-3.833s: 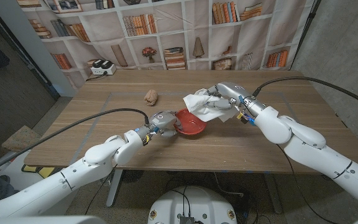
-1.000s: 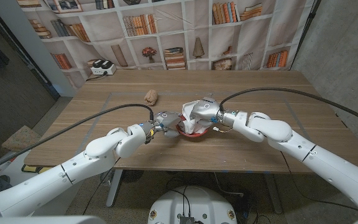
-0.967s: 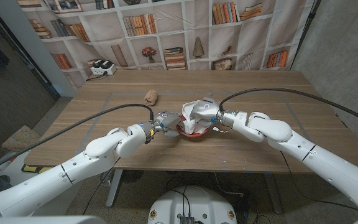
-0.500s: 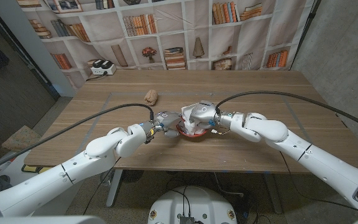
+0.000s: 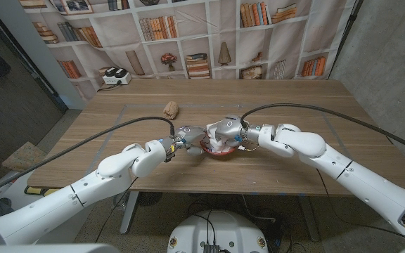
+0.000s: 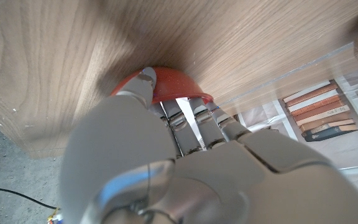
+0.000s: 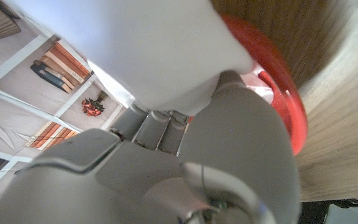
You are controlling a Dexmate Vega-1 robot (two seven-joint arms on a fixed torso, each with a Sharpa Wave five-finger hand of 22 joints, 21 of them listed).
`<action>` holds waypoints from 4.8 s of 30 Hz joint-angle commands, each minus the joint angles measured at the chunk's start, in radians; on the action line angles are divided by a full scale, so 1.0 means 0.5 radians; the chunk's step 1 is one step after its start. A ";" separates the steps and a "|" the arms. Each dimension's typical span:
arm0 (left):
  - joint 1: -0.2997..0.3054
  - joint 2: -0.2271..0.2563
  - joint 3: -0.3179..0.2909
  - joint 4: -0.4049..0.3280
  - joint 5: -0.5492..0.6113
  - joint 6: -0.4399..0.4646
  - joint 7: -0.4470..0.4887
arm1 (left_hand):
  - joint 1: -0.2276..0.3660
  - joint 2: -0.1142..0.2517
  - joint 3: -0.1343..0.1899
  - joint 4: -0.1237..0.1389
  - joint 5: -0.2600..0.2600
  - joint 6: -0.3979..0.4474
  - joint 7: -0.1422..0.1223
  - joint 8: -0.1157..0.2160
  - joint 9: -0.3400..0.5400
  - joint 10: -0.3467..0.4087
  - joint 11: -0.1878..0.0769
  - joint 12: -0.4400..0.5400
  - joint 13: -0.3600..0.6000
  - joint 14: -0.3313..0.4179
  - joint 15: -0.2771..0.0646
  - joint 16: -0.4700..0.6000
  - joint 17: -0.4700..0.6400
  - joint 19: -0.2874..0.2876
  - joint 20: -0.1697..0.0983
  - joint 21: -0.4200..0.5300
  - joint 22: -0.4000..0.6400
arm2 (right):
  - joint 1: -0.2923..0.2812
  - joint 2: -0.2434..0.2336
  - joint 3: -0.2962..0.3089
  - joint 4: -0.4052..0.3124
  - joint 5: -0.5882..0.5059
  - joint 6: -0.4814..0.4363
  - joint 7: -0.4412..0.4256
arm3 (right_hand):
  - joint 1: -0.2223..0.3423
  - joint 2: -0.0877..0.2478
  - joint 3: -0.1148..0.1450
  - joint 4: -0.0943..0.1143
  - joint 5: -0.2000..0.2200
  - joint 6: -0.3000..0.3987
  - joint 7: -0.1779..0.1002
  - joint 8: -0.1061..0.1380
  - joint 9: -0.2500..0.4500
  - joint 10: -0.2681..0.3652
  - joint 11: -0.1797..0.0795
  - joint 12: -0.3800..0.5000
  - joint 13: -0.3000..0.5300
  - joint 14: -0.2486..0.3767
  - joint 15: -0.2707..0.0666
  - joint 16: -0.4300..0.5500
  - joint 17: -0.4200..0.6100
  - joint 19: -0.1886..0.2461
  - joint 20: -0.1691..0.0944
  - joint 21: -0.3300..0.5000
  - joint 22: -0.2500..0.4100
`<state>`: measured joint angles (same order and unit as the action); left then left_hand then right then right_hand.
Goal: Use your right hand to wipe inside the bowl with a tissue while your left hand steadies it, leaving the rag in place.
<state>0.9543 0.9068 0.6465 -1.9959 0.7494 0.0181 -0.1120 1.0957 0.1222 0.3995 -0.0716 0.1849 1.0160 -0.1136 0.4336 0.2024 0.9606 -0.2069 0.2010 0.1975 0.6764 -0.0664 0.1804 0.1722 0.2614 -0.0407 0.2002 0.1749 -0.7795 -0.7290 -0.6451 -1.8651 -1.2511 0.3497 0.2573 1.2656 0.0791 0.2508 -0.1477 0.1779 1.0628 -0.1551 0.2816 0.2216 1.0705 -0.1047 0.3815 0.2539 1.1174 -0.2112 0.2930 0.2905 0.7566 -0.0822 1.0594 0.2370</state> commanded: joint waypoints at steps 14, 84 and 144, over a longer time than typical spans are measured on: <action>-0.008 0.009 0.002 -0.005 -0.019 0.008 -0.020 | -0.006 -0.019 0.028 0.002 -0.003 0.050 0.047 0.185 0.176 0.023 -0.002 -0.002 0.007 0.017 -0.287 0.000 0.004 0.020 -0.141 0.010 0.007 | -0.100 0.023 0.035 -0.013 -0.162 -0.169 -0.316 | 0.004 0.016 -0.008 -0.007 0.011 0.103 -0.072 -0.028 -0.008 0.172 -0.148 -0.013 0.016 0.123 -0.055 0.054 0.032 0.073 -0.273 0.121 -0.003; -0.093 -0.014 0.040 0.030 -0.036 -0.006 -0.085 | -0.026 -0.045 0.099 -0.012 -0.001 0.058 0.048 0.231 0.129 0.032 -0.001 -0.006 0.007 0.007 -0.284 0.001 0.003 0.005 -0.130 0.006 0.007 | -0.074 0.048 0.070 -0.067 -0.182 -0.185 -0.172 | -0.034 -0.038 0.081 -0.017 0.016 0.161 -0.092 -0.088 -0.004 0.265 -0.155 -0.082 0.059 0.272 -0.049 0.014 0.055 0.082 -0.274 0.363 -0.076; -0.177 -0.056 0.084 0.110 -0.029 -0.042 -0.109 | -0.048 -0.062 0.150 -0.019 -0.002 0.053 0.049 0.260 0.105 0.038 0.000 -0.005 0.007 -0.001 -0.283 0.000 0.003 -0.003 -0.128 0.005 0.007 | 0.083 0.125 0.057 -0.262 0.316 -0.330 1.206 | -0.106 -0.061 0.176 -0.006 0.012 0.167 -0.092 -0.097 -0.004 0.323 -0.165 -0.127 0.084 0.221 -0.047 -0.077 0.050 -0.020 -0.266 0.382 -0.123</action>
<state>0.8732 0.8829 0.6832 -1.9401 0.7276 -0.0116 -0.1572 1.0764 0.0919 0.4657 -0.0829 0.1850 1.0145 -0.1124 0.5263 0.2027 0.9696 -0.2052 0.2010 0.1975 0.6711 -0.0717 0.1738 0.1726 0.2597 -0.0433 0.1929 0.1746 -0.7805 -0.6711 -0.5952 -1.9898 -1.2133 0.2063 0.7201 1.2182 0.0444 0.3345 -0.1532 0.1809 1.1218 -0.1795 0.2301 0.2162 1.1353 -0.1114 0.3158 0.2905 1.2342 -0.2322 0.2581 0.3156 0.7511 -0.0769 1.2531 0.1720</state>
